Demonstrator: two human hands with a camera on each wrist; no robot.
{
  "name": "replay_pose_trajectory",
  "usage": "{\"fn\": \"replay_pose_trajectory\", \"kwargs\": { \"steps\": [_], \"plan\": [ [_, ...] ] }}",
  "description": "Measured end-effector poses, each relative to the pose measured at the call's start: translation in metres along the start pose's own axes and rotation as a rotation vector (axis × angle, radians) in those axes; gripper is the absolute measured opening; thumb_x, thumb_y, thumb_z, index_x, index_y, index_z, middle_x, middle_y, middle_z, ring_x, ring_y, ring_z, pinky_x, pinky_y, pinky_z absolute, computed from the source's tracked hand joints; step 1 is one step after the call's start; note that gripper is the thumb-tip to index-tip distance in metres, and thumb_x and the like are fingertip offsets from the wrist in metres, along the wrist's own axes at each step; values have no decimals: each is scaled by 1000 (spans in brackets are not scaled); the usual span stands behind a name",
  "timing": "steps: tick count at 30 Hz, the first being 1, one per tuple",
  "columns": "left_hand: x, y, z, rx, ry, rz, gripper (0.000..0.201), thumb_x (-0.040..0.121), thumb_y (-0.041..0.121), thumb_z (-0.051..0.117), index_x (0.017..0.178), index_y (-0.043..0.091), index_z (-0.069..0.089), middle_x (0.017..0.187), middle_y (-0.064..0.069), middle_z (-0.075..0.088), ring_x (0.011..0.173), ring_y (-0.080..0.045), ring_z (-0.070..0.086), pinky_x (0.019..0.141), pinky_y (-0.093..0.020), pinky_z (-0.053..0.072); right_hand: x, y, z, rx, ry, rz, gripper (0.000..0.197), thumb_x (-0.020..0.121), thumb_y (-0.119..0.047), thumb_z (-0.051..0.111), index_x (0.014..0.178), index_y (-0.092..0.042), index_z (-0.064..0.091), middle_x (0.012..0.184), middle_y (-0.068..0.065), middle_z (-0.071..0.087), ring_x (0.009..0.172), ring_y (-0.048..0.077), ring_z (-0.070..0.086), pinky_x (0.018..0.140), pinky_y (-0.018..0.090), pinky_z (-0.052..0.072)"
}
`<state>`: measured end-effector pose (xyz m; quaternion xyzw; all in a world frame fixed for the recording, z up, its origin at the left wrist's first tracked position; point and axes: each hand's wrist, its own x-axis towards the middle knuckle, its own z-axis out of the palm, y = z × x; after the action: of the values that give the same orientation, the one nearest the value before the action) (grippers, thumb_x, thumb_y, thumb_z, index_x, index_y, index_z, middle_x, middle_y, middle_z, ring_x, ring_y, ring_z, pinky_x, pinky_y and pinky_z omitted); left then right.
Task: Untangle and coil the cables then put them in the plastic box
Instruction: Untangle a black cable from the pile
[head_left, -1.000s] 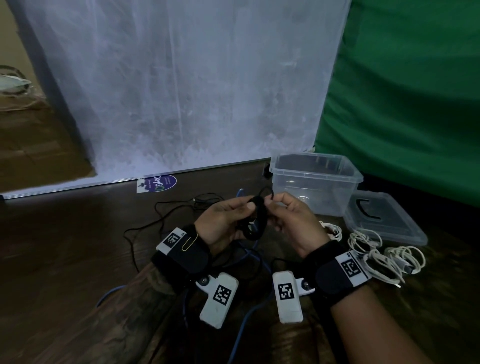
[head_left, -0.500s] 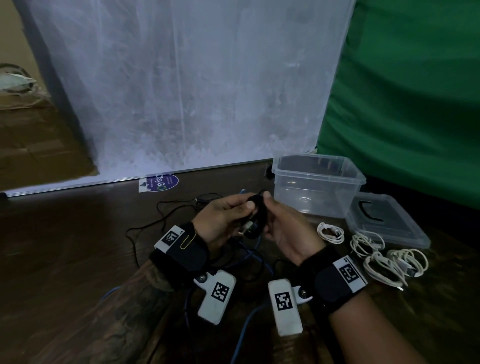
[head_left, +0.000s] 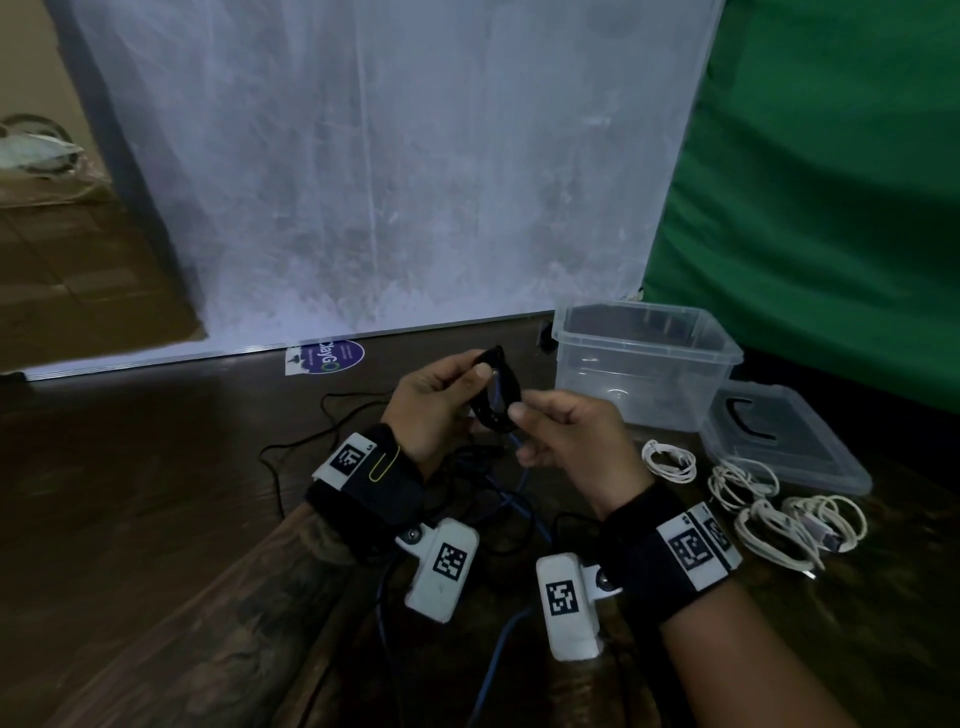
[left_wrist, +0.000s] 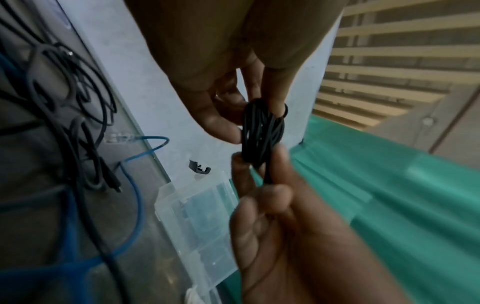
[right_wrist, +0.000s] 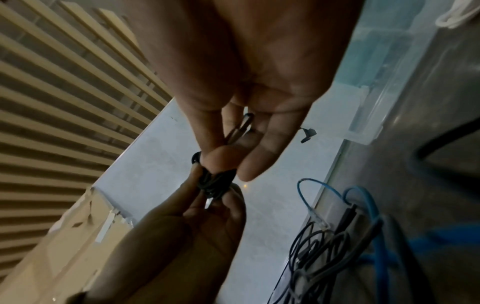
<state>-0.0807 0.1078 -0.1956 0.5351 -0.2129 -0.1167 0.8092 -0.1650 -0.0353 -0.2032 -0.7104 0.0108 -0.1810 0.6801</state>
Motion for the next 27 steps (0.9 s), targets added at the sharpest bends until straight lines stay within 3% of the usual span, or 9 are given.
{"fn": "replay_pose_trajectory", "kwargs": {
  "steps": [3,6,9,13,17,19,24,27],
  "plan": [
    [4,-2,-5,4,83,17,30,92,11,58,120,-1,61,93,-20,64,81,-30,57,71,-39,49,1,-1,-5,-68,-30,4,8,92,-10,66,88,-11,73,66,5,69,47,14,60,52,22,52],
    [6,-4,-8,18,110,5,29,93,12,58,119,-2,62,87,-18,63,78,-28,57,66,-36,49,2,-2,-12,-142,-90,2,9,93,-12,65,88,-11,73,64,1,69,51,10,60,54,17,48],
    [6,-3,-9,48,71,-6,19,93,10,57,109,6,67,76,-7,68,64,-21,62,55,-29,52,5,-1,-23,-185,-93,3,12,91,-15,68,84,-20,75,68,-2,71,61,8,61,60,19,46],
    [3,-6,-5,22,9,-62,16,92,10,59,103,10,70,86,-14,68,67,-23,62,52,-28,52,9,4,-21,-210,-76,-5,12,88,-11,70,83,-21,69,72,-3,67,69,9,63,61,26,48],
    [0,-10,1,17,-41,-91,20,91,12,60,109,7,68,95,-16,67,78,-26,64,63,-35,57,8,5,-12,-129,-98,-49,24,86,-3,71,82,-15,51,61,-9,61,59,6,60,52,26,51],
    [-1,-8,3,13,-57,-94,22,91,13,60,111,7,67,96,-15,66,79,-26,64,71,-40,57,6,0,-14,-130,-97,-88,25,86,-1,71,81,-13,50,57,-9,60,55,6,58,51,24,51],
    [0,7,2,83,-129,-175,27,92,13,59,117,2,62,91,-15,63,67,-20,63,51,-26,55,2,-21,-23,-130,-185,-55,14,88,3,66,86,-7,57,71,10,67,61,12,67,54,24,56],
    [6,13,-7,333,-204,-256,22,90,15,62,111,6,64,81,-15,56,64,-20,53,47,-24,49,2,-27,-35,-231,-251,32,14,89,5,65,86,-8,60,69,9,68,60,13,69,57,26,57]
  ]
}}
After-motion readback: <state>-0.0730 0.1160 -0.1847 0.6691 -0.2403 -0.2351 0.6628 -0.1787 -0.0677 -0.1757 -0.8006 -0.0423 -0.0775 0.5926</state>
